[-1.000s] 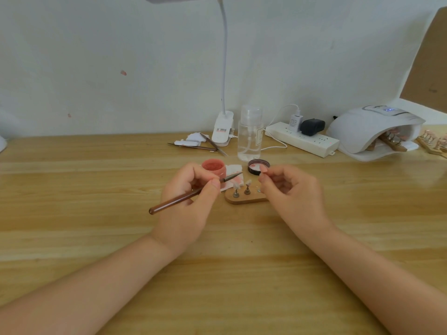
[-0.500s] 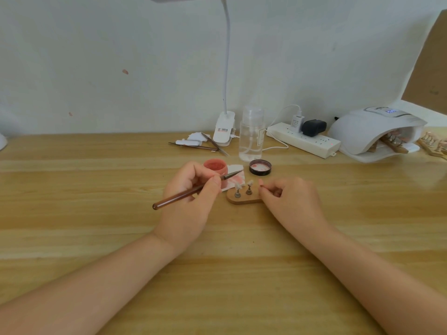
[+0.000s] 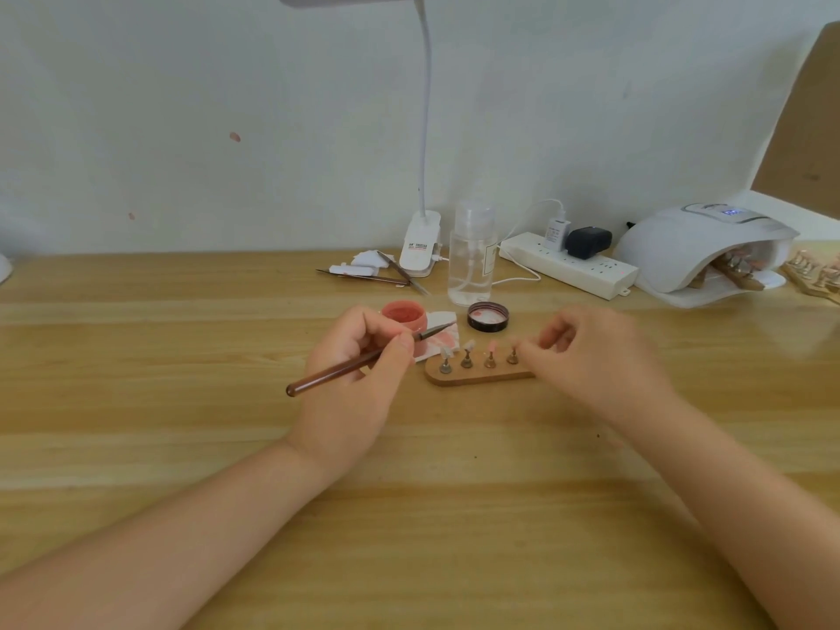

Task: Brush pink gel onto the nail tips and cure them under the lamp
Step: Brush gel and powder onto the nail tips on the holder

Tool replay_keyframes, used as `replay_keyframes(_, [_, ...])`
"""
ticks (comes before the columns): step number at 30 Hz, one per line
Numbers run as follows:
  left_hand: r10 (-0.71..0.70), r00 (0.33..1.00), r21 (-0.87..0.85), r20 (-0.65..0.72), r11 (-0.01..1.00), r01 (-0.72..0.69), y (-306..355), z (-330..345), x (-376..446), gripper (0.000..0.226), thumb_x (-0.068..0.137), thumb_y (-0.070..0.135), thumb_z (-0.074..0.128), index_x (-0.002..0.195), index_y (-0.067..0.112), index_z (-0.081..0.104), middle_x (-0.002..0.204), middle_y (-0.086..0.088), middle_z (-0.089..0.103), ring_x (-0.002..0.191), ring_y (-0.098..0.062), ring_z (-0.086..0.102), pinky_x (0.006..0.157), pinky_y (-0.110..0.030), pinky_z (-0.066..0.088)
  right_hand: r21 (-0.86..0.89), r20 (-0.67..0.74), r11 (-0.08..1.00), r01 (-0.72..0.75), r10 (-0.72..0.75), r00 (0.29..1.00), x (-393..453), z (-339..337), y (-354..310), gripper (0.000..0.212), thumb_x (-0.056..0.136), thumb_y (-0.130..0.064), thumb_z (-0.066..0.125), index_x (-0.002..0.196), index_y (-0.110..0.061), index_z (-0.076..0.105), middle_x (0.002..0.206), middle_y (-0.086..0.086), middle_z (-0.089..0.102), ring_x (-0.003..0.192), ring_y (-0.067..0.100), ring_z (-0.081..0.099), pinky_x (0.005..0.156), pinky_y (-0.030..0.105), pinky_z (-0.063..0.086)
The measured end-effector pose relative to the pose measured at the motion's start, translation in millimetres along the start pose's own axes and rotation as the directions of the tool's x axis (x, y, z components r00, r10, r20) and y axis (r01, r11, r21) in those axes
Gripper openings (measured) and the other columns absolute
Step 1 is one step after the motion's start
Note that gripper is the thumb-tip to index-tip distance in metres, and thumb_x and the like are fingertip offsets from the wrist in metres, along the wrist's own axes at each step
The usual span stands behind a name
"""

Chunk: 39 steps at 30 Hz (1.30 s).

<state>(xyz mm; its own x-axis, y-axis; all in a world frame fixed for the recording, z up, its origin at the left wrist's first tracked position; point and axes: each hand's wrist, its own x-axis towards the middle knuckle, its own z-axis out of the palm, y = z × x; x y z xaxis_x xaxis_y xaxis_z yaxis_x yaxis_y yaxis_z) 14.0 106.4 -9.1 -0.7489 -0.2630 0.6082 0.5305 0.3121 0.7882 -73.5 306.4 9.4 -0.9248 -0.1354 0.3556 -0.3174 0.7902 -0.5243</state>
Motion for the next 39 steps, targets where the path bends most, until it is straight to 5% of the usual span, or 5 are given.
replay_keyframes(8, [-0.027, 1.000, 0.001, 0.013, 1.000, 0.027, 1, 0, 0, 0.018, 0.082, 0.020, 0.057, 0.070, 0.034, 0.060, 0.070, 0.012, 0.065, 0.076, -0.006, 0.060, 0.070, -0.017, 0.046, -0.114, 0.366, 0.983, -0.141, 0.173, 0.914, 21, -8, 43, 0.071, 0.048, -0.076, 0.068, 0.103, -0.031, 0.057, 0.090, -0.014, 0.049, 0.092, 0.012, 0.052, 0.068, 0.028, 0.040])
replay_keyframes(14, [-0.055, 0.998, 0.002, -0.001, 0.998, 0.055, 2, -1, -1, 0.016, 0.082, 0.019, 0.058, 0.070, 0.030, 0.058, 0.069, 0.004, 0.063, 0.075, -0.010, 0.059, 0.068, -0.019, 0.046, -0.079, 0.320, 0.995, 0.055, -0.027, 0.947, 20, 10, 41, 0.079, 0.050, -0.082, 0.056, 0.119, -0.044, 0.057, 0.098, -0.005, 0.052, 0.101, 0.017, 0.047, 0.079, 0.028, 0.039])
replay_keyframes(22, [-0.067, 0.998, 0.016, 0.006, 0.998, 0.067, 2, 0, -2, 0.011, 0.081, 0.019, 0.057, 0.071, 0.023, 0.057, 0.072, -0.010, 0.061, 0.071, -0.024, 0.055, 0.066, -0.023, 0.046, 0.084, 0.278, 0.994, 0.074, -0.095, 0.956, 20, 8, 40, 0.070, 0.032, -0.085, 0.055, 0.090, -0.048, 0.061, 0.090, -0.006, 0.051, 0.089, 0.011, 0.048, 0.072, 0.027, 0.039])
replay_keyframes(32, [-0.083, 0.996, 0.027, 0.017, 0.996, 0.082, 4, 0, 0, 0.018, 0.080, 0.021, 0.057, 0.069, 0.035, 0.059, 0.069, -0.001, 0.062, 0.069, -0.013, 0.056, 0.065, -0.019, 0.046, 0.005, 0.320, 0.999, -0.036, 0.032, 0.947, 20, -8, 50, 0.078, 0.032, -0.084, 0.053, 0.103, -0.051, 0.055, 0.105, -0.008, 0.045, 0.119, 0.020, 0.033, 0.104, 0.042, 0.034])
replay_keyframes(39, [-0.081, 0.997, 0.027, 0.014, 0.996, 0.081, 4, 0, -1, 0.019, 0.080, 0.021, 0.057, 0.069, 0.037, 0.060, 0.068, 0.003, 0.062, 0.069, -0.013, 0.057, 0.065, -0.021, 0.046, 0.321, -0.092, 0.946, 0.041, -0.012, 0.996, 18, -8, 39, 0.022, 0.076, -0.051, 0.063, 0.083, -0.029, 0.063, 0.082, -0.006, 0.052, 0.083, 0.014, 0.050, 0.076, 0.034, 0.043])
